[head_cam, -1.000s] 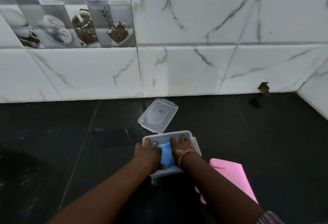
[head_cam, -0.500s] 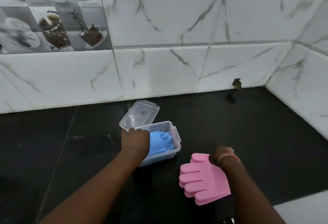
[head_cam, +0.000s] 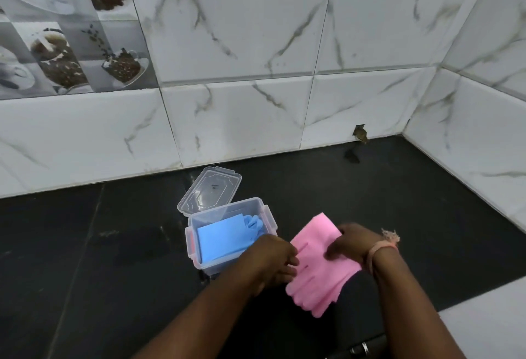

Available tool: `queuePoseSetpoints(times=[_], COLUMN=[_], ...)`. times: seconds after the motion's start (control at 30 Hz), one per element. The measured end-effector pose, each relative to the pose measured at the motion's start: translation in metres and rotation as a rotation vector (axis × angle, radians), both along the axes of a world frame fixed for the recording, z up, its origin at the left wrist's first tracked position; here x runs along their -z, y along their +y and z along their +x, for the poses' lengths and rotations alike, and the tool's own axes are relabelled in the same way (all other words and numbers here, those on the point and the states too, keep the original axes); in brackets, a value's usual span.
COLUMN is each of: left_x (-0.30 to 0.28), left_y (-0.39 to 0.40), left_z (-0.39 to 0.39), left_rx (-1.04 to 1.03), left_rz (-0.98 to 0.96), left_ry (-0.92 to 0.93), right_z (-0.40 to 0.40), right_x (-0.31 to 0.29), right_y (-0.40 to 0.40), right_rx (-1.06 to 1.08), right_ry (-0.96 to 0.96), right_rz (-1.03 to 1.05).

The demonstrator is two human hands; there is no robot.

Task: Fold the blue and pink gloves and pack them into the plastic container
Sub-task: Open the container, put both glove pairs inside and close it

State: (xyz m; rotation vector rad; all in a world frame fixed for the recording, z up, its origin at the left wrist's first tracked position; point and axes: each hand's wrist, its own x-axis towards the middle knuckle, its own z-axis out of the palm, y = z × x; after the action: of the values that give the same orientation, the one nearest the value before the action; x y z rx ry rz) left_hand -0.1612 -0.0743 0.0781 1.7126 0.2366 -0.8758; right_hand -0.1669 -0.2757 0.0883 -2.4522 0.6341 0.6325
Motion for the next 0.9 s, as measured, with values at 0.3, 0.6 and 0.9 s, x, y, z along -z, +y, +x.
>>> queuePoseSetpoints(times=[0.3, 0.6, 0.9], left_x=[-0.037, -0.007, -0.003], left_y=[0.004, 0.074, 0.118], left_z=[0.024, 0.039, 0.065], left_rx=[-0.201, -0.447, -0.394], left_rz=[-0.825, -0.818, -0.590], left_ry=[0.169, 0.186, 0.182], right_z=[-0.007, 0.028, 0.054], right_x=[-0.071, -0.037, 0.029], right_y=[0.125, 0.075, 0.105], right_rx=[-0.327, -0.001, 0.387], right_ry=[-0.521, -0.498, -0.341], right_rz=[-0.292, 0.280, 1.314])
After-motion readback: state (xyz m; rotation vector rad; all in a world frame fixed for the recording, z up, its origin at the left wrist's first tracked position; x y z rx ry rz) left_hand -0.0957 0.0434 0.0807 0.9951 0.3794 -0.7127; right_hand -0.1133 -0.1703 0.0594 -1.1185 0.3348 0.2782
